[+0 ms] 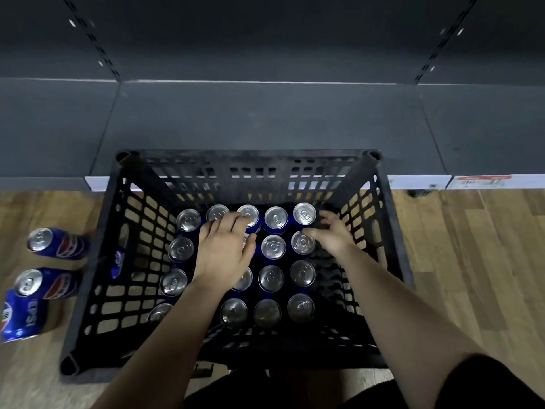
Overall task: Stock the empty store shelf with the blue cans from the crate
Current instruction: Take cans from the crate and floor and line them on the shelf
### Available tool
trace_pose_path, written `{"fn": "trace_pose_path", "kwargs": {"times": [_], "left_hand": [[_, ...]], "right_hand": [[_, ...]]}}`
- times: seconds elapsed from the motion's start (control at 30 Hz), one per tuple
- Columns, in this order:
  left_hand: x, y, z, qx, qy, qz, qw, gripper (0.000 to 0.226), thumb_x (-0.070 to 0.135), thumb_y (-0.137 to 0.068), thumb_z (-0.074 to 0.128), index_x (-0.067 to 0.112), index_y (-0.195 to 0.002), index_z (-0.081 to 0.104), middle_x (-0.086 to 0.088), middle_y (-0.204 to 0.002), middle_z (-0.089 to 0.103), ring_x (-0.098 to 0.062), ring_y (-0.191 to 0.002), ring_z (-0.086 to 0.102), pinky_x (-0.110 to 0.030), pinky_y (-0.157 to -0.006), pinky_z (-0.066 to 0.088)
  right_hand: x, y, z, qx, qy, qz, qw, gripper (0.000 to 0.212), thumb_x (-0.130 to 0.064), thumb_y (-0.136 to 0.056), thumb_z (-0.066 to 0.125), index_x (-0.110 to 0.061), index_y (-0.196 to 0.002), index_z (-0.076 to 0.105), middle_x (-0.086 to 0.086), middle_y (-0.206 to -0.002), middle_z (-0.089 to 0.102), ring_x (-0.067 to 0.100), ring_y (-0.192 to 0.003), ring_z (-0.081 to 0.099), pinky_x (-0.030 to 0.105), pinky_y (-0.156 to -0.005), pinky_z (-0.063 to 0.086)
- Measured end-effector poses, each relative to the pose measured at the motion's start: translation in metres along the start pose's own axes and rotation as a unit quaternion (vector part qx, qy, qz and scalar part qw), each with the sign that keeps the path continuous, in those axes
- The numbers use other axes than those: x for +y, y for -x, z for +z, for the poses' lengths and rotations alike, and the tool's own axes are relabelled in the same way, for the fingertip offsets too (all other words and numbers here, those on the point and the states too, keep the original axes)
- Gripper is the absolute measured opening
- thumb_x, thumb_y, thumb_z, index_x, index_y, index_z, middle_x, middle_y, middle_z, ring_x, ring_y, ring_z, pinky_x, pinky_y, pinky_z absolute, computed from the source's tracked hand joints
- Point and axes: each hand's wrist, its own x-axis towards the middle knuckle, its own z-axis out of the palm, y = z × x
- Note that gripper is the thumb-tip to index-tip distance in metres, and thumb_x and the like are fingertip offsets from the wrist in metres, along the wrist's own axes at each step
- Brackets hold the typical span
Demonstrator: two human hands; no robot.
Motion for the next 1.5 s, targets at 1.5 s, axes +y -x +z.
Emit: {"fn": "trace_pose_path", "kwargs": {"times": [1.5], "left_hand": [[0.009,-0.015,-0.012,-0.054,-0.042,0.014,0.998,0.043,0.04,-0.09,0.032,0.015,-0.113,0.059,-0.004,-0.114,0.06,-0.028,-0.101,0.057,-0.047,-0.094,0.039]], "right_hand": [[-0.029,-0.007,-0.005,0.103,0.032,-0.103,0.989,0.068,-0.022,-0.067,0.085,-0.015,-0.127,0.053,-0.005,-0.103,0.064,0.014,-0.099,0.06,0.024,-0.082,0.044]]}}
